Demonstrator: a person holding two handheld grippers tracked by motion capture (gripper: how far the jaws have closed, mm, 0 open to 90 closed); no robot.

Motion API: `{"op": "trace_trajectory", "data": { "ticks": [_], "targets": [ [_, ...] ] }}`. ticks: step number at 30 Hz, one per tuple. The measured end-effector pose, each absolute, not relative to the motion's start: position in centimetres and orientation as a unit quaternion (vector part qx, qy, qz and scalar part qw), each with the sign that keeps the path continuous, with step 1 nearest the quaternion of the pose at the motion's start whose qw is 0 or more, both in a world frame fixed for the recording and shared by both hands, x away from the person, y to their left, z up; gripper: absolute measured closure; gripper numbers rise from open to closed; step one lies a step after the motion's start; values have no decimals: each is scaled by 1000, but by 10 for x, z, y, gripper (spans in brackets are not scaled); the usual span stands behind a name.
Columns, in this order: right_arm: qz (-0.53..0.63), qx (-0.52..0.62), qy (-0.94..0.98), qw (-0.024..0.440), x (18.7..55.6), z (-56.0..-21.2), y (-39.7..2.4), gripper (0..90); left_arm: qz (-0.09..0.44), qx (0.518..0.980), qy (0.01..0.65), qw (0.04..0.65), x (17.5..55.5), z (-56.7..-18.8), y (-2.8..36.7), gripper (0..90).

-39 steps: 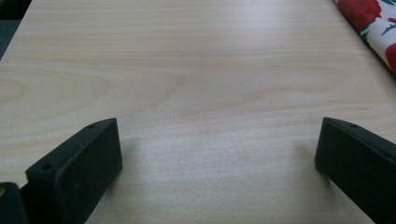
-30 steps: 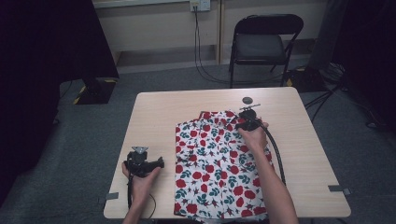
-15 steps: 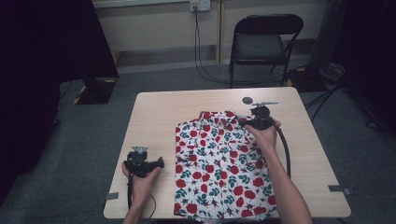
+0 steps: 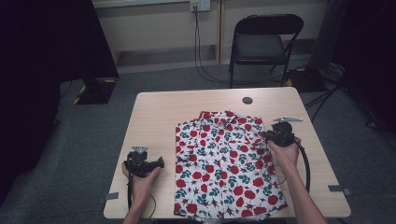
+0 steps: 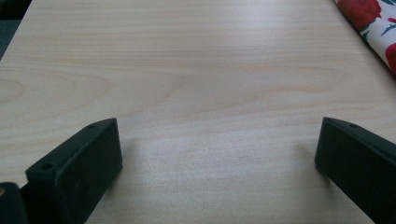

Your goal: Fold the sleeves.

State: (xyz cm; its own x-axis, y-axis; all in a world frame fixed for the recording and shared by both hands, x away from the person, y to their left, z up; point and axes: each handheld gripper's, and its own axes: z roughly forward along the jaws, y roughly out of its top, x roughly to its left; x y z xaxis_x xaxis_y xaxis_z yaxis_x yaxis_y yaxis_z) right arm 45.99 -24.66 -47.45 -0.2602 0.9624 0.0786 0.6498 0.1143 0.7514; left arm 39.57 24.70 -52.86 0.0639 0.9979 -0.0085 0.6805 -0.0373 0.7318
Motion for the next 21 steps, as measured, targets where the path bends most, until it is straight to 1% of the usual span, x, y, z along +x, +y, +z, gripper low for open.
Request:
{"op": "trace_trajectory", "data": {
  "ticks": [2, 6, 15, 18, 21],
  "targets": [
    [344, 563, 717, 227, 454, -479, -247, 758, 270, 668, 629, 294, 396, -529, 247, 1],
    [319, 559, 730, 229, 444, -489, -242, 751, 270, 668, 629, 294, 396, -529, 247, 1],
    [316, 555, 734, 232, 441, -504, -232, 669, 270, 668, 628, 294, 396, -529, 247, 1],
    [314, 554, 735, 232, 442, -507, -230, 628, 270, 668, 629, 294, 396, -529, 247, 1],
    [306, 553, 735, 246, 441, -511, -225, 601, 270, 668, 628, 294, 396, -529, 247, 1]
  ]
}}
